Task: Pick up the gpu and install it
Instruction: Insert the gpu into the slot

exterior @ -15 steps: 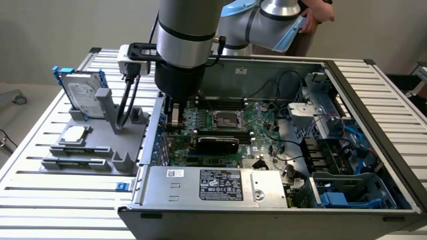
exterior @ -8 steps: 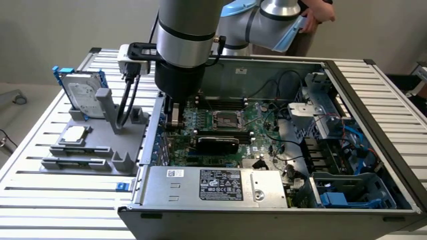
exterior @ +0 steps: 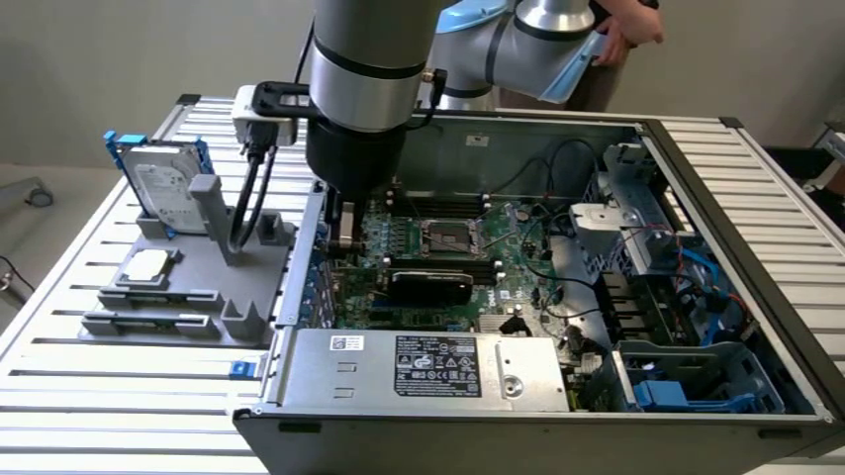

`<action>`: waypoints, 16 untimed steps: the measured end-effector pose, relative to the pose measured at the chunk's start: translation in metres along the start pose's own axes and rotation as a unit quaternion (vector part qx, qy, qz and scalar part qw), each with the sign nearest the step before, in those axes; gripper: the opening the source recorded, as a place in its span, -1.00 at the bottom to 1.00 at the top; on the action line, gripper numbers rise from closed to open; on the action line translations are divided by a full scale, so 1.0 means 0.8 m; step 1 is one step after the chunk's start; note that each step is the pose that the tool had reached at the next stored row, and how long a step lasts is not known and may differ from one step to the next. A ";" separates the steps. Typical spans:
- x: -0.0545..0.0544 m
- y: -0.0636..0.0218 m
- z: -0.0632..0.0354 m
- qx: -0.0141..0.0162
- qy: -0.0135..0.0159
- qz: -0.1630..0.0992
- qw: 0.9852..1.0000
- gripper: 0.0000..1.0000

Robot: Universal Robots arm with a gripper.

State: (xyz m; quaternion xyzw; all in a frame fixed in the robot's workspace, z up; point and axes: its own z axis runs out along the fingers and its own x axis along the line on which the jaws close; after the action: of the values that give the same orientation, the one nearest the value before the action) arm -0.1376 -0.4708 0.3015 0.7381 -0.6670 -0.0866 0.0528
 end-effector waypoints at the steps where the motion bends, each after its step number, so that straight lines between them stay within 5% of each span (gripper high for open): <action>1: 0.000 0.000 -0.002 0.000 0.000 0.000 1.000 -0.79; 10: 0.005 0.002 -0.008 0.000 0.000 0.000 1.000 -0.79; 16: 0.011 0.002 -0.005 0.000 0.003 0.001 1.000 -0.79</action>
State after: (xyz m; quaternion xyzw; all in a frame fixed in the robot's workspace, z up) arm -0.1375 -0.4800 0.3050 0.7379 -0.6673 -0.0846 0.0552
